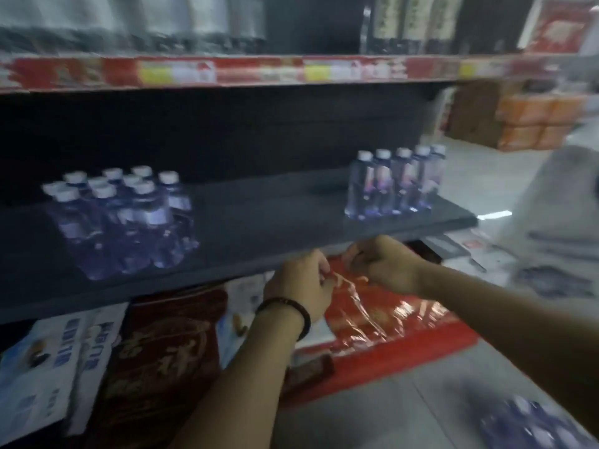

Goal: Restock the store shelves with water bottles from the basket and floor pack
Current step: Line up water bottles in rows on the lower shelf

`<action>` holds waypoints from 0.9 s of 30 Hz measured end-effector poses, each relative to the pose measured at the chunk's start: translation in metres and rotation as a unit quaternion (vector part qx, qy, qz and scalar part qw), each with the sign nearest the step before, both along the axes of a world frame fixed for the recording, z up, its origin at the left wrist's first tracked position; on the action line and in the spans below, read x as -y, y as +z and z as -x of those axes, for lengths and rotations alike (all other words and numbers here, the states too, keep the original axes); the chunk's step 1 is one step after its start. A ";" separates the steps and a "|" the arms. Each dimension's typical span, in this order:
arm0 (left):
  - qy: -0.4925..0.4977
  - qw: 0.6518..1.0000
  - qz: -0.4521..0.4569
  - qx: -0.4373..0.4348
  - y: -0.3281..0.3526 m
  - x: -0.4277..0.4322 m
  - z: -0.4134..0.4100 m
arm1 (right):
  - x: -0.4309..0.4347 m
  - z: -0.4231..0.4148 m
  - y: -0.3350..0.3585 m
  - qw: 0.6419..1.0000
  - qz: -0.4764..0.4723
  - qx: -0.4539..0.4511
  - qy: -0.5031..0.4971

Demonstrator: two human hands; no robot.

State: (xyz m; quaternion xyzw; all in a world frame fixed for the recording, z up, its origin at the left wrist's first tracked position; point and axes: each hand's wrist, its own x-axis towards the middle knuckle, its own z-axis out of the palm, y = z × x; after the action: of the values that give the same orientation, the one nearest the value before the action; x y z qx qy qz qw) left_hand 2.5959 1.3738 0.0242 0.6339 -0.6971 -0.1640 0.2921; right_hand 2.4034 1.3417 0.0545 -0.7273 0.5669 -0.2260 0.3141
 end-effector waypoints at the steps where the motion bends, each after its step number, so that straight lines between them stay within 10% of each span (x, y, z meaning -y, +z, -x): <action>1: -0.047 0.998 -0.018 0.030 -0.004 -0.006 0.024 | -0.017 0.033 -0.006 1.000 -0.005 -0.008 -0.022; 13: -0.348 0.873 -0.298 0.166 -0.170 -0.072 0.280 | -0.218 0.342 -0.202 0.893 -0.179 -0.086 -0.403; 20: -0.325 0.872 -0.362 0.049 -0.280 -0.092 0.382 | -0.252 0.387 -0.336 0.806 -0.261 0.017 -0.532; 27: -0.277 0.886 -0.370 -0.024 -0.358 -0.103 0.455 | -0.234 0.392 -0.407 0.796 -0.223 0.085 -0.556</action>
State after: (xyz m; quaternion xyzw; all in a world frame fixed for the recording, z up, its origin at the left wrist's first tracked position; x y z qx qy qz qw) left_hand 2.1405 1.4770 -0.3335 0.4729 -0.7256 -0.4998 -0.0044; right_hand 2.0110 1.5754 -0.3523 -0.1741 0.8796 -0.2895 0.3348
